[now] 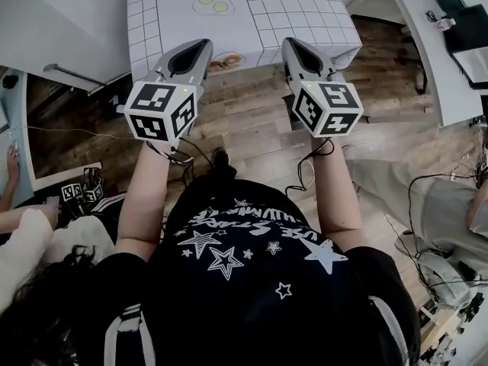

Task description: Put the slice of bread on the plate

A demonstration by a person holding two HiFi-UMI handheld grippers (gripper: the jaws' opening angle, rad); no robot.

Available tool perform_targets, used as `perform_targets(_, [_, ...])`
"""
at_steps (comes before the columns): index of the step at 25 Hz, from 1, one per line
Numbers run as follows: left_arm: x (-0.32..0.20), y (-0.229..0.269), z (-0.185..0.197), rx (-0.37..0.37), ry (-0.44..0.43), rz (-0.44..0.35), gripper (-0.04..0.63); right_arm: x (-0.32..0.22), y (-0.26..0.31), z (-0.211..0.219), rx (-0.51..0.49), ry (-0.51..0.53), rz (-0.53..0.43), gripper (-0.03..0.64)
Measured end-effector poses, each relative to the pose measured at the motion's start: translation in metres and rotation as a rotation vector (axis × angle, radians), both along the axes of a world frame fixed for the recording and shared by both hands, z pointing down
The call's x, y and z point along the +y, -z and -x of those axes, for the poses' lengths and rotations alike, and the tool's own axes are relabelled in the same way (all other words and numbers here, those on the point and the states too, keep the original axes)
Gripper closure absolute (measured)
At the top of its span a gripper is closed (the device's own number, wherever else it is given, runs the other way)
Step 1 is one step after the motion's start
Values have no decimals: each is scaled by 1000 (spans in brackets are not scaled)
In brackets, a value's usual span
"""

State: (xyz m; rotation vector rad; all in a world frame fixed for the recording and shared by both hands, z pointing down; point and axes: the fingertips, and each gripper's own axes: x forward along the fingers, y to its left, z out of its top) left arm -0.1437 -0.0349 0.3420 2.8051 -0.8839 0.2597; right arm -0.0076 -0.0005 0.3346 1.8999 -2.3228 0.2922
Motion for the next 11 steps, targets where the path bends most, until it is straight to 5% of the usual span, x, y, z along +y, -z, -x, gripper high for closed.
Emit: perform_targets(11, [118, 16, -10, 4, -17, -15, 588, 127, 13, -3, -7, -8, -12, 604])
